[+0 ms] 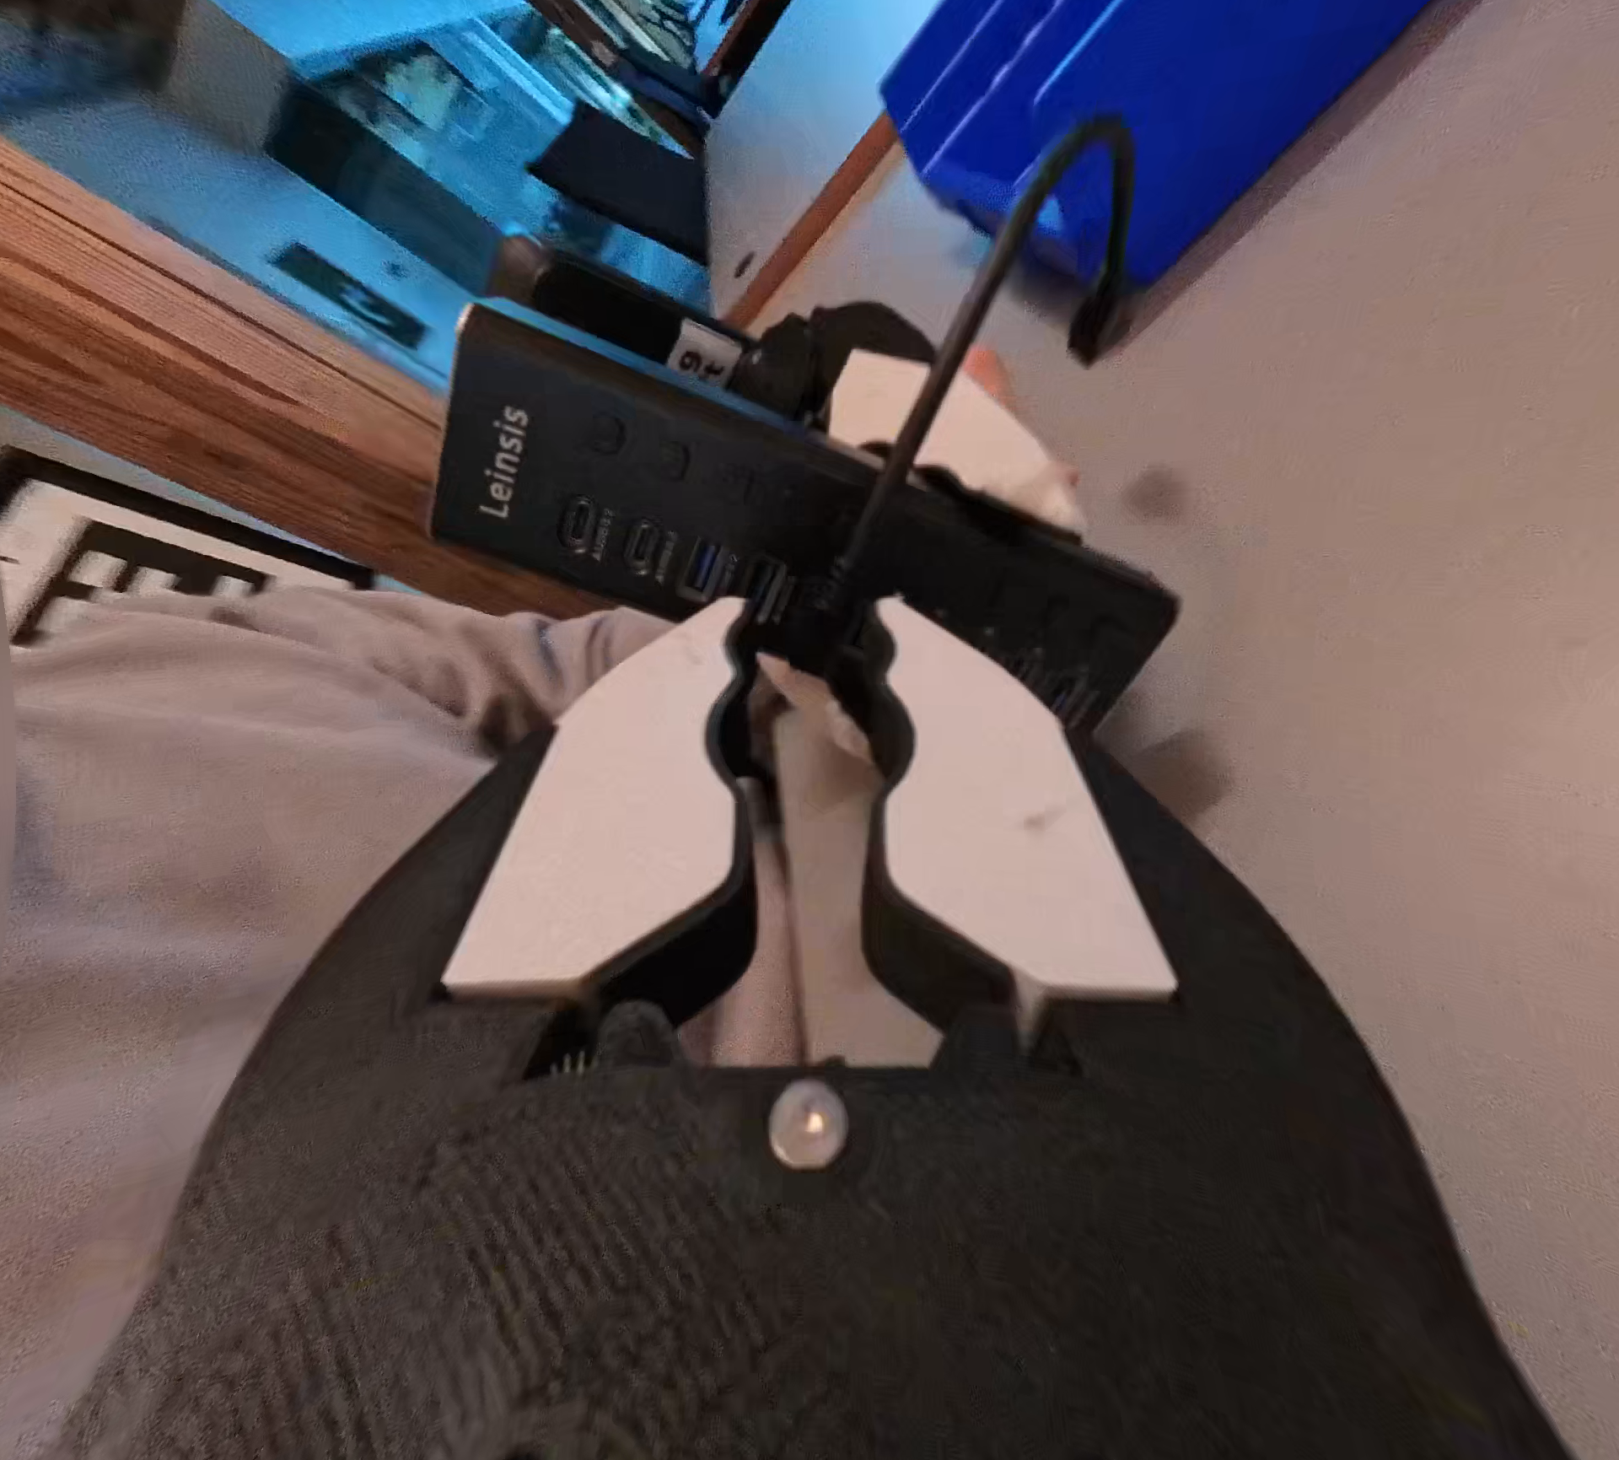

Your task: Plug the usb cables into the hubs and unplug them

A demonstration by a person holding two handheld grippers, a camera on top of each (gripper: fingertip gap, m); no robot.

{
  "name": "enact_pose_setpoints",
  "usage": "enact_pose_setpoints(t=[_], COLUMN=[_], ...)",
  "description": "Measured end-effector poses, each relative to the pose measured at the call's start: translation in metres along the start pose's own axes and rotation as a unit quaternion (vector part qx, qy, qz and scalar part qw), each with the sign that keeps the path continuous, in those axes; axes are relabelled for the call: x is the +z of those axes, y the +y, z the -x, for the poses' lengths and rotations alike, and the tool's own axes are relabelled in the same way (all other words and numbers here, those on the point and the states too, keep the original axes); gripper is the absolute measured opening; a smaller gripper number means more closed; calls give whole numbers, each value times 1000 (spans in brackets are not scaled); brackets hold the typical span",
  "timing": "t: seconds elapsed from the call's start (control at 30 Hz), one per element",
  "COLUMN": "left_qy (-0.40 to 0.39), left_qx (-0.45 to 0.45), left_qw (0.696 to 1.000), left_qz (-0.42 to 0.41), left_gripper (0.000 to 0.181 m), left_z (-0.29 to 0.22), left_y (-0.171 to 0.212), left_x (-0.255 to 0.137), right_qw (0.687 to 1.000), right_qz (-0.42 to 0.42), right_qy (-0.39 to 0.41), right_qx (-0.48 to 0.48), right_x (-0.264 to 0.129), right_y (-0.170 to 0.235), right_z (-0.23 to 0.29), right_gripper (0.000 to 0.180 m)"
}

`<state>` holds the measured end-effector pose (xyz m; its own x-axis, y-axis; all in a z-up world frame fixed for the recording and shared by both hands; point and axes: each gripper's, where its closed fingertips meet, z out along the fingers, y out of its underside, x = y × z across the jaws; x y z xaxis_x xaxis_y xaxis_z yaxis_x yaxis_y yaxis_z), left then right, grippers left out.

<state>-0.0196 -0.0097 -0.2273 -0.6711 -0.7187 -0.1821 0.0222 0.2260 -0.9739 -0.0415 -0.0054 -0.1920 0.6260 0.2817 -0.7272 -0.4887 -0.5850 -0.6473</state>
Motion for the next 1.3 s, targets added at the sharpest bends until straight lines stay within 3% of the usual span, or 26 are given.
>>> enact_pose_setpoints(t=[0.07,0.1,0.2,0.3,0.37,0.47,0.53,0.67,0.8,1.17,1.3], left_qy=[-2,-3,26,54,62,56,50,38,41,20,0], left_qx=[-13,-16,-39,-30,-25,-19,-23,-26,-44,-55,-51], left_qw=[1000,999,998,997,996,996,997,999,998,998,999], left_qz=[28,40,42,49,62,74,51,-4,13,16,-8], left_gripper=[64,64,64,64,64,64,64,68,77,73,73], left_z=[2,2,-6,-16,-20,-19,-16,-14,-18,-15,-4], left_y=[10,14,15,14,16,19,12,-10,-9,2,-6], left_x=[3,4,7,9,11,11,7,3,10,23,13], right_qw=[988,974,915,898,886,880,883,920,919,917,921], right_qz=[-27,-30,4,60,76,83,37,-60,-84,-17,-3], right_qy=[71,82,105,117,106,89,81,16,13,53,117], right_qx=[-131,-211,-388,-420,-445,-460,-460,-388,-386,-394,-370], right_x=[-10,-13,-1,17,27,37,38,31,32,37,21], right_y=[-18,-22,-16,-5,-2,-3,-13,-26,-25,-21,-26], right_z=[-1,9,29,21,19,23,29,39,38,30,23], right_gripper=[67,72,84,81,68,62,62,62,62,63,75])
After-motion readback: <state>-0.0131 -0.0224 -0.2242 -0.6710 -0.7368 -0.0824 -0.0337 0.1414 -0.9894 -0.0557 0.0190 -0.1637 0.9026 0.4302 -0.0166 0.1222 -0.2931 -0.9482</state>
